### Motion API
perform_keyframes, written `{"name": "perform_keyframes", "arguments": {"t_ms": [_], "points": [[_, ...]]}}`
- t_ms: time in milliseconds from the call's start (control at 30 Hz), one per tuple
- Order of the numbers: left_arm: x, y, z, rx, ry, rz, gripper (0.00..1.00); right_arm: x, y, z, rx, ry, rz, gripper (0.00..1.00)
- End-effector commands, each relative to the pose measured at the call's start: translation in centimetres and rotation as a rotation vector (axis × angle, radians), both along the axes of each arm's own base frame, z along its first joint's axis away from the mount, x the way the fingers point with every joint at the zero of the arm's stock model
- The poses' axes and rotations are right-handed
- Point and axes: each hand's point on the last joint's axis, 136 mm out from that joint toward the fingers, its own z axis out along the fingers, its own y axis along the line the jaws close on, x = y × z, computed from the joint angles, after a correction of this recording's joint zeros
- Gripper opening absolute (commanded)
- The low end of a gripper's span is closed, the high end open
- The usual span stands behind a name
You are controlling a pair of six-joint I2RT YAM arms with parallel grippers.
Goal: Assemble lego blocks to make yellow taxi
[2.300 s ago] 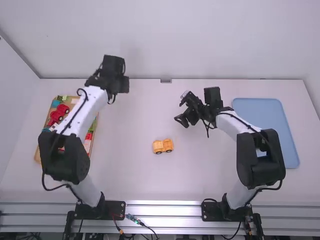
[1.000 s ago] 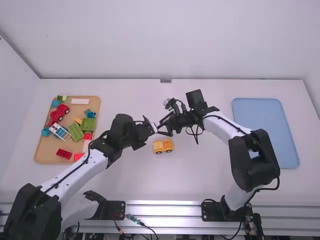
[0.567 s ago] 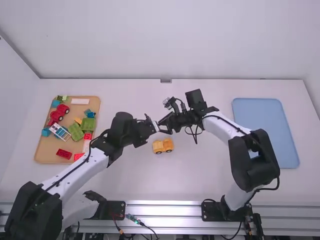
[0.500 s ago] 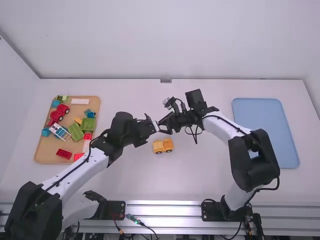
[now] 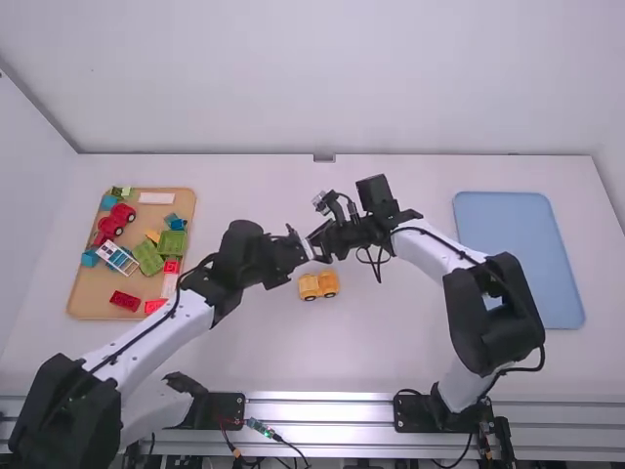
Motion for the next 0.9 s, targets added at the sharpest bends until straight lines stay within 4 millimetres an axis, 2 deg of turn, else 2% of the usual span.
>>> {"name": "perform_keyframes", "arguments": {"t_ms": [0, 100, 367, 500, 633, 767, 867], "points": [[0.4, -0.5, 0.9, 0.010, -0.034, -0.002, 0.01, 0.0, 0.2, 1.3, 0.019, -0.031, 0.007, 0.61], [0.3, -0.8, 1.0, 0.012, -0.037, -0.007, 0.01, 0.1, 0.2, 1.3, 0.018, -0.016, -0.001, 0.52], [0.7, -0.9, 0.8, 0.012, -0.046, -0.002, 0.02, -0.5, 1.1, 0.8, -0.013, -0.018, 0.003, 0.44], [2.0, -0.3, -0.2, 0.034, -0.044, 0.067, 0.02, -0.5, 1.5, 0.5, -0.038, -0.015, -0.011, 0.42], [2.5, -0.8, -1.2, 0.034, -0.034, 0.068, 0.02, -0.3, 1.4, 0.3, -0.045, -0.012, -0.021, 0.39], [3.6, 0.0, -0.7, 0.028, -0.062, 0.138, 0.02, 0.0, 1.3, -0.1, -0.071, -0.013, -0.043, 0.41], [3.6, -0.2, 0.0, 0.024, -0.089, 0.141, 0.02, 0.6, 1.1, -0.5, -0.099, -0.010, -0.081, 0.41]]}}
